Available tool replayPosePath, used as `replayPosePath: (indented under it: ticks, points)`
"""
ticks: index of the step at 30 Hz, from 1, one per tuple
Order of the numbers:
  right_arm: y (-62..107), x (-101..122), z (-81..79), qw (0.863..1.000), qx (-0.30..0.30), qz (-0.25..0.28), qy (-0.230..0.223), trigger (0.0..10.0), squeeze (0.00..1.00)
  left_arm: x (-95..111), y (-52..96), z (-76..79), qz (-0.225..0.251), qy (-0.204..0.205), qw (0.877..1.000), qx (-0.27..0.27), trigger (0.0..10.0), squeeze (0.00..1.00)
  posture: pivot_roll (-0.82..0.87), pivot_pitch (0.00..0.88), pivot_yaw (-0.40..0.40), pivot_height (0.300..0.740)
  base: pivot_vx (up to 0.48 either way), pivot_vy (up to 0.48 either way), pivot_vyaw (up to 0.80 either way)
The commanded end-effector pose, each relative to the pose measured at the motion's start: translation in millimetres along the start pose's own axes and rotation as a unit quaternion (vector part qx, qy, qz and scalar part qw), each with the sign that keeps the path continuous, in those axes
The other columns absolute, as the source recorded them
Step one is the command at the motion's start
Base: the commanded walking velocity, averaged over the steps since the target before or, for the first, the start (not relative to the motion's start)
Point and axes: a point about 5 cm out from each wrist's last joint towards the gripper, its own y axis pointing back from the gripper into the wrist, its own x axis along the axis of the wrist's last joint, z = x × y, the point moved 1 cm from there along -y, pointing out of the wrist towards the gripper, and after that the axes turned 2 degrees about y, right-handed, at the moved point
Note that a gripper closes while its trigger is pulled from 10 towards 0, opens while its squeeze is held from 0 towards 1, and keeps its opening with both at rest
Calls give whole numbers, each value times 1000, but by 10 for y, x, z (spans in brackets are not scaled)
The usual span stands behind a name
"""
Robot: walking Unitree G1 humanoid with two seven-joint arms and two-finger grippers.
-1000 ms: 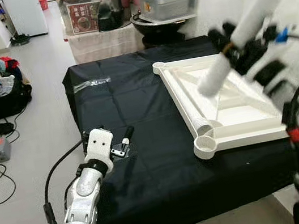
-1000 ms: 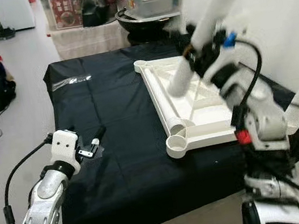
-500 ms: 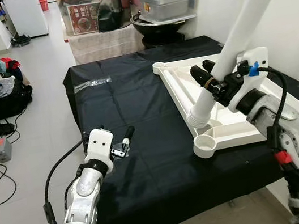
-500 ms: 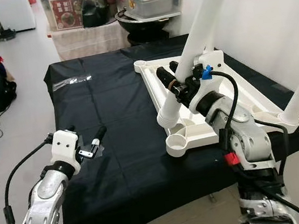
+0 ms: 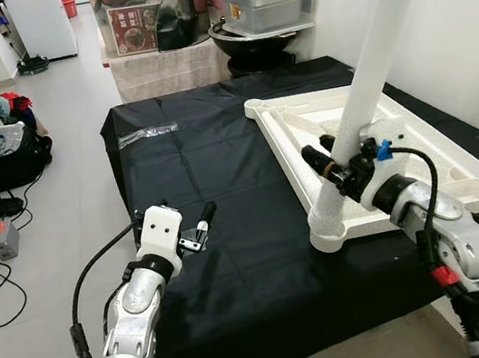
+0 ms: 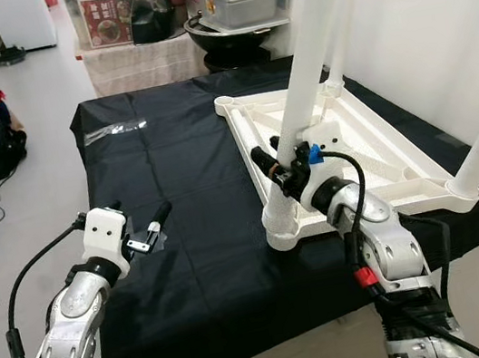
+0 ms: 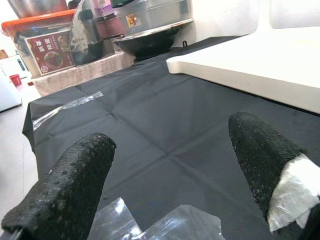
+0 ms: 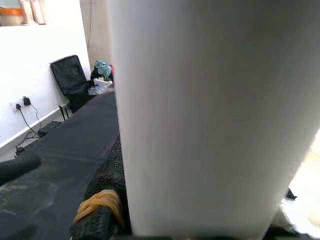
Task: Building children table
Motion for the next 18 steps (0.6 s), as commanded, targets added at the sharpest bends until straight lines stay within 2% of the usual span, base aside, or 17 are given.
replayPosePath:
  ticks: [1, 18]
  points:
    - [7, -9, 27, 1000, -4, 0, 12, 0, 0, -36, 25, -12, -7, -1, 1000, -1, 10000, 0, 33, 0, -64, 740, 0, 0, 0]
    - [-90, -184, 60, 1000, -12, -20, 13, 0, 0, -44, 41, -15, -8, 0, 1000, 2, 10000, 0, 43, 0, -74, 740, 0, 0, 0]
